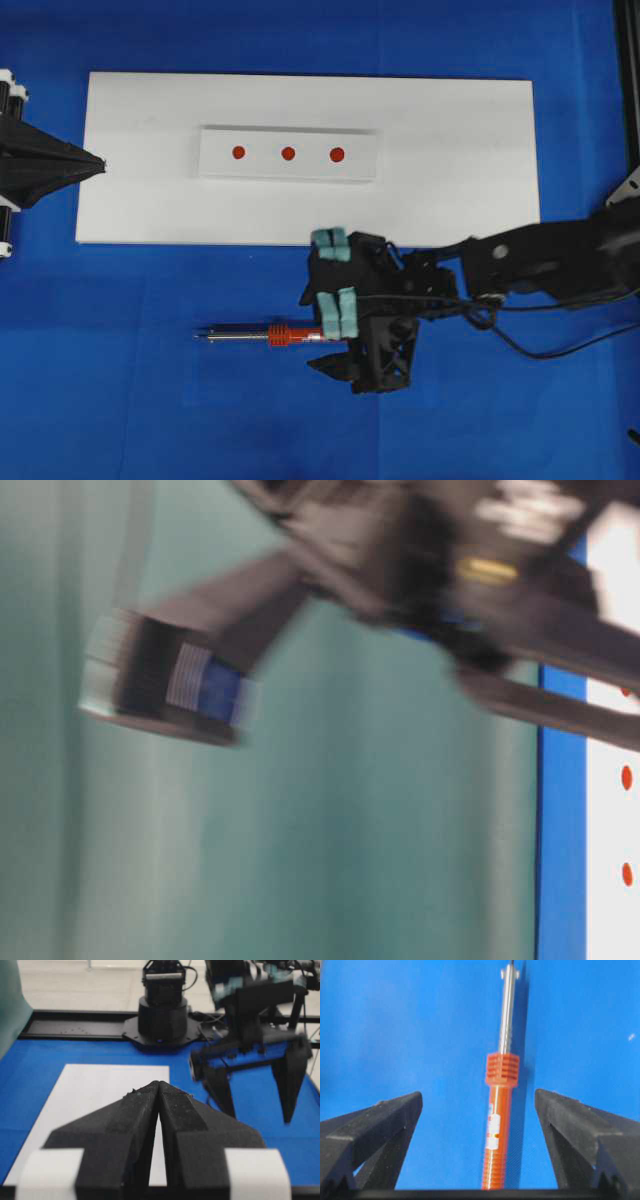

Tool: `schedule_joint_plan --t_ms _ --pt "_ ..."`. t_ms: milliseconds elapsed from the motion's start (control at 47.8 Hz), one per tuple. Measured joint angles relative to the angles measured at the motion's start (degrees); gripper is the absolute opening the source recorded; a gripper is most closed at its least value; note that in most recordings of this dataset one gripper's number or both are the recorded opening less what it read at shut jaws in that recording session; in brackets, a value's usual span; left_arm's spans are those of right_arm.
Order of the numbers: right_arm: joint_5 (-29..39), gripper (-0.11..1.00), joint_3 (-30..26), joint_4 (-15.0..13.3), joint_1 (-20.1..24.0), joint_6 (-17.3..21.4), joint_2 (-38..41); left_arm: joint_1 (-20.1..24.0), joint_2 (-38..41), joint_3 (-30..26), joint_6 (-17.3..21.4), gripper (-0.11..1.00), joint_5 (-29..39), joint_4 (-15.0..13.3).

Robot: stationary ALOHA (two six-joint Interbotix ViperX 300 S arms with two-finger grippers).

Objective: Touch the tip of the soldering iron to the mark.

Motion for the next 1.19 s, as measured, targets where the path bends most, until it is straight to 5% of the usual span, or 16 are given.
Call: schedule_joint_plan --t_ms 293,711,942,1193 --pt "1.85 0.89 0.0 -3.52 -3.25 -0.09 -1.32 0.0 0.0 0.0 0.0 0.02 0.0 0.0" --pt "4.92 0.89 0.0 -14.41 -20.57 -0.44 -4.04 0.0 0.0 0.0 0.0 0.02 0.09 0.09" --pt "5.63 0.89 0.79 -14.94 -21.36 -0.44 -6.33 0.0 0.0 0.0 0.0 0.02 0.0 0.0" --pt "5.98 0.89 9.67 -16.52 -21.8 -0.53 -20.3 0.0 0.0 0.0 0.0 0.02 0.09 0.0"
